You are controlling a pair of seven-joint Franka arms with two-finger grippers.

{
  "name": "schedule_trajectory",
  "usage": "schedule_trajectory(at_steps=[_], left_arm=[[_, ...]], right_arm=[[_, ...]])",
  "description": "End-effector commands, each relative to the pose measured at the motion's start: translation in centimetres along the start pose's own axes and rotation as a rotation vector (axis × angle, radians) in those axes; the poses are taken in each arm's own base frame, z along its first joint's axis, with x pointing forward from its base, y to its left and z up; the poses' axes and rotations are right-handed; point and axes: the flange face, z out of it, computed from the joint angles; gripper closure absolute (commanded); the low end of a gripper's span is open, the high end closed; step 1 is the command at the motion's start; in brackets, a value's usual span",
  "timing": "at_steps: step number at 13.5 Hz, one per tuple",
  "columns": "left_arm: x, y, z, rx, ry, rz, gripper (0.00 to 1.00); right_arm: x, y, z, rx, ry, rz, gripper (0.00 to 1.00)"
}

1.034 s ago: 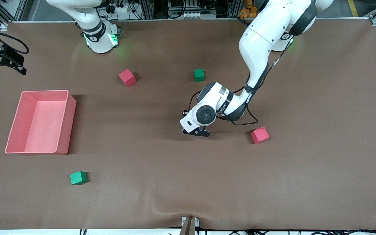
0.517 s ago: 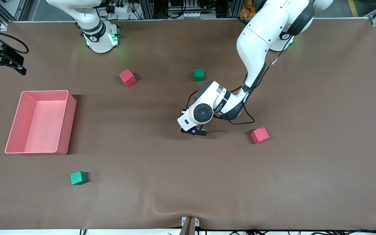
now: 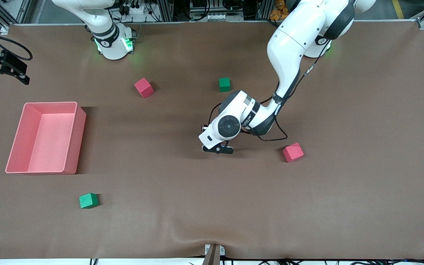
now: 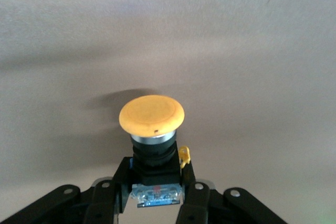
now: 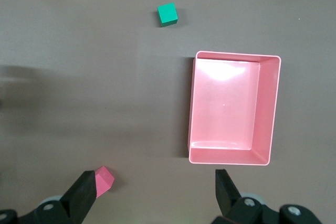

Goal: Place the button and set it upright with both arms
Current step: 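Lift the button with the left gripper and turn it upright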

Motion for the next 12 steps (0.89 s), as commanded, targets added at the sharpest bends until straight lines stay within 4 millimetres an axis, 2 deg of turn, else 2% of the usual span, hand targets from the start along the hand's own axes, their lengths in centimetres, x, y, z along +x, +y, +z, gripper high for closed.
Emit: schedule_trajectory(at_steps=[1, 4, 6, 10, 12], left_arm=[[-1.5, 2.4, -3.4, -0.033, 0.075, -0.051, 1.0], [-2.6, 5.5, -5.4, -0.03, 0.288, -0.133, 1.0], [-2.7, 6.8, -5.3, -0.025, 0.437, -0.179, 1.0], [-4.4, 9.3, -3.5, 0.025, 0.677, -0.144, 1.0], [-4.9, 9.7, -2.2, 0.055, 0.8, -0.169, 1.0]], right_arm=[[0.1, 0.2, -0.3, 0.008, -0.002, -0.009, 0.0], [0.1, 0.3, -0.3, 0.008, -0.002, -0.007, 0.0], [0.2, 0.2, -0.2, 0.008, -0.002, -0.009, 0.0], [0.3, 0.2, 0.0, 0.009, -0.007, -0.011, 0.0], [0.5, 0.1, 0.4, 0.011, -0.013, -0.011, 0.0]])
